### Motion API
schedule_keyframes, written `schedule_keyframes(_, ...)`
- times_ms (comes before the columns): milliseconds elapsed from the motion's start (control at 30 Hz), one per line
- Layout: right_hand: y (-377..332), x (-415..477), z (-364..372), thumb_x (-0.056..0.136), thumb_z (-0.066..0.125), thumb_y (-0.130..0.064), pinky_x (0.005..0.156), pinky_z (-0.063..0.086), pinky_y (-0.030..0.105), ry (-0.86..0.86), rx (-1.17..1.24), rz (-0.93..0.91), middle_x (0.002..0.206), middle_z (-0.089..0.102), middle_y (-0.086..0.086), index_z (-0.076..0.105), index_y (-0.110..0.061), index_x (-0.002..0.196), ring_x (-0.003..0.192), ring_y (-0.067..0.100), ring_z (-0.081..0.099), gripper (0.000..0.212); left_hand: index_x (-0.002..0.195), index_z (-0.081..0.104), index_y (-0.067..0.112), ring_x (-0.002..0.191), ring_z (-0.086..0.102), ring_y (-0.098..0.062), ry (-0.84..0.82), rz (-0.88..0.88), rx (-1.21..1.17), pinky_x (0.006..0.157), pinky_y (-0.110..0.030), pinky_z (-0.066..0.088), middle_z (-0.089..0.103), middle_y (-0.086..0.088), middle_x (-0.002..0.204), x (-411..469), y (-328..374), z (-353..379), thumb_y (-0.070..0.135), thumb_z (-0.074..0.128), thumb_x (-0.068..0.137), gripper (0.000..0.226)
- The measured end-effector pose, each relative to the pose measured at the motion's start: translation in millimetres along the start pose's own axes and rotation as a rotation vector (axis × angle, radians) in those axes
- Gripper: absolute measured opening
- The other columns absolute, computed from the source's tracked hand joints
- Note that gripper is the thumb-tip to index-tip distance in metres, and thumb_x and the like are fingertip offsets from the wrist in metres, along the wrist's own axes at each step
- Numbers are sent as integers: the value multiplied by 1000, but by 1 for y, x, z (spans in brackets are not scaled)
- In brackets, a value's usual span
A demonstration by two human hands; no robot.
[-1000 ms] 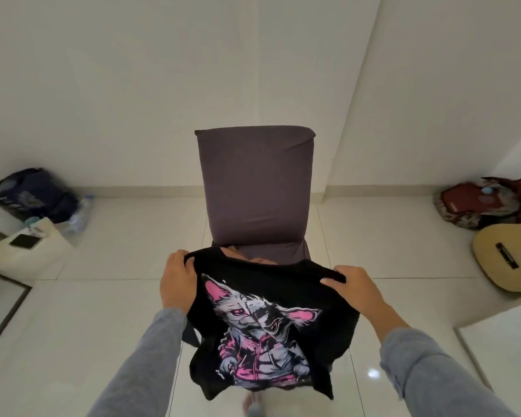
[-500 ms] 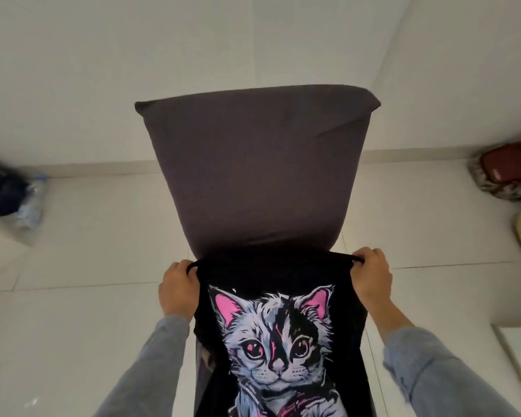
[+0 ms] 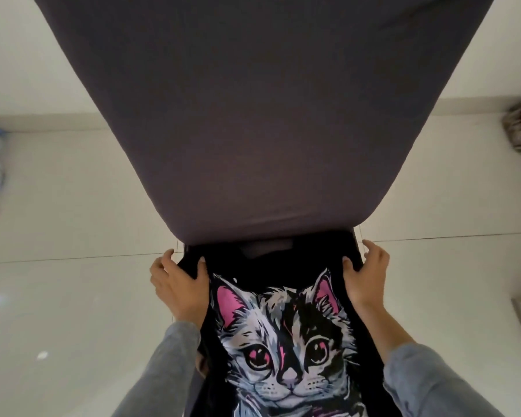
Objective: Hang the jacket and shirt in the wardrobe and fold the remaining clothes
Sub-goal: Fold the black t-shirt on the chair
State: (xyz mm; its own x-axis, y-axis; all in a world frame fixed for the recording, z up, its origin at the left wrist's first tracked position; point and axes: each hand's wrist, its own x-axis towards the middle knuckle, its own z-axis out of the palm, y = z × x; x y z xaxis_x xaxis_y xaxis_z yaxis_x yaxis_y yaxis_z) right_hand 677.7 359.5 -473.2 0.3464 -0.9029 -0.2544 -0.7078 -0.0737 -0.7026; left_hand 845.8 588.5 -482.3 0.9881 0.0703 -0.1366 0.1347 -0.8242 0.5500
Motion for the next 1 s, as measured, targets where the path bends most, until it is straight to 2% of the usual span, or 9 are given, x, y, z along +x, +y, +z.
schedule_keyframes(133,44,-63,-2,88,58,-4,100,35,28,-32,-132,-82,130,42,12,45,-4,127,119,27,47,42,120,49,5,113,43,-36,-30,-39,2,93,-52,35,46,-15,119,-47,-36,-12,27,62,87,42)
schedule_keyframes(267,93,-122,-7,89,57,-9,94,43,39,-11,-258,-54,125,51,14,53,-3,123,114,31,52,35,98,48,12,89,55,-30,-166,-111,-137,81,-40,41,52,-2,93,-103,-80,-26,30,52,93,19)
schedule_keyframes(367,117,-157,-15,90,56,-14,95,44,45,-9,-279,0,132,49,14,51,-3,128,119,32,49,40,84,50,15,78,58,-26,-361,-165,-185,66,-34,41,58,-2,78,-142,-104,-32,40,49,93,26)
schedule_keyframes(433,131,-176,-23,91,54,-17,98,42,46,-11,-263,23,135,46,16,47,-3,132,123,34,45,43,74,49,15,70,54,-25,-405,-73,-122,58,-32,37,53,-1,71,-163,-120,-35,52,45,89,40)
schedule_keyframes(600,155,-200,-42,93,48,-16,101,39,48,7,-291,149,141,41,18,39,-5,139,128,35,40,48,104,56,2,100,45,-35,-303,-51,55,88,-42,36,52,-17,103,-187,-135,-43,26,59,90,28)
schedule_keyframes(700,170,-203,-48,92,50,-13,94,41,50,17,-312,216,135,43,20,40,-6,138,122,40,41,48,105,54,3,94,52,-32,-305,-76,-64,80,-39,41,57,-15,100,-187,-141,-44,20,64,88,26)
schedule_keyframes(833,185,-205,-50,89,58,-13,79,44,49,132,-267,253,109,53,26,52,2,114,103,45,48,30,92,55,7,77,55,-29,-380,-97,-148,61,-32,36,61,-11,81,-188,-159,-47,25,47,97,21)
schedule_keyframes(900,188,-205,-51,90,54,-9,71,45,46,133,-180,238,90,56,23,50,0,94,89,43,54,11,84,54,5,69,52,-26,-383,-99,-170,55,-31,34,58,-10,74,-191,-167,-52,26,42,99,28)
schedule_keyframes(1000,188,-207,-50,92,49,-5,67,39,40,133,-127,229,84,54,23,44,-3,83,83,40,54,11,77,50,4,65,47,-26,-350,-120,-216,53,-29,32,54,-11,69,-199,-179,-61,24,38,100,34)
